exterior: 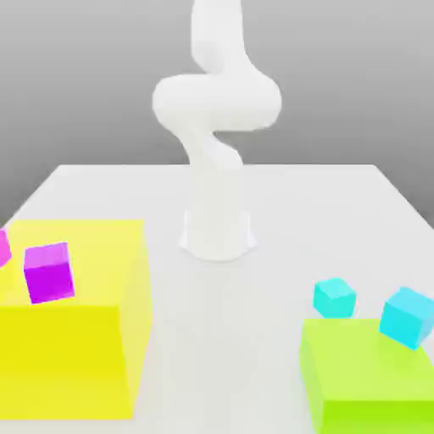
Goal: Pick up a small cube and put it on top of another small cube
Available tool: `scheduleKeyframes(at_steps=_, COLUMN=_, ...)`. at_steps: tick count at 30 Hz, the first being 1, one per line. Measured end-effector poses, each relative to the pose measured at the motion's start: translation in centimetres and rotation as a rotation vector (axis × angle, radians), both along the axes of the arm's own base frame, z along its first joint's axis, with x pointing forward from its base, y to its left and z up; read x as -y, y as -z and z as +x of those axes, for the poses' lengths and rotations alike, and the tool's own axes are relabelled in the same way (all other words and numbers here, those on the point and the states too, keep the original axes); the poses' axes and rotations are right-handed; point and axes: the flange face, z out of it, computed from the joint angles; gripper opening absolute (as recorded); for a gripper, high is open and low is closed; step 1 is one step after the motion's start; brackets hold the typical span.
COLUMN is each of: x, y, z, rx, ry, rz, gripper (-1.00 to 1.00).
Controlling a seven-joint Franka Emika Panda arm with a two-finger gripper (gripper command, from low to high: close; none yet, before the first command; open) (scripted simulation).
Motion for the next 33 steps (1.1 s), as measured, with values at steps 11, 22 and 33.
scheduleKeyframes(at_steps=11, x=-12.9, y=22.8, z=1.9, rx=-0.259, ry=-0.717, rz=-0.330, gripper=0.00)
scheduleKeyframes(at_steps=22, x=-19.4, y=42.6, z=-9.9, rx=-0.442, ry=-1.485, rz=-0.613, gripper=0.00)
scheduleKeyframes(at_steps=33, x=-19.3, y=52.6, z=-13.9, rx=-0.480, ry=-1.679, rz=-0.673, gripper=-1.00)
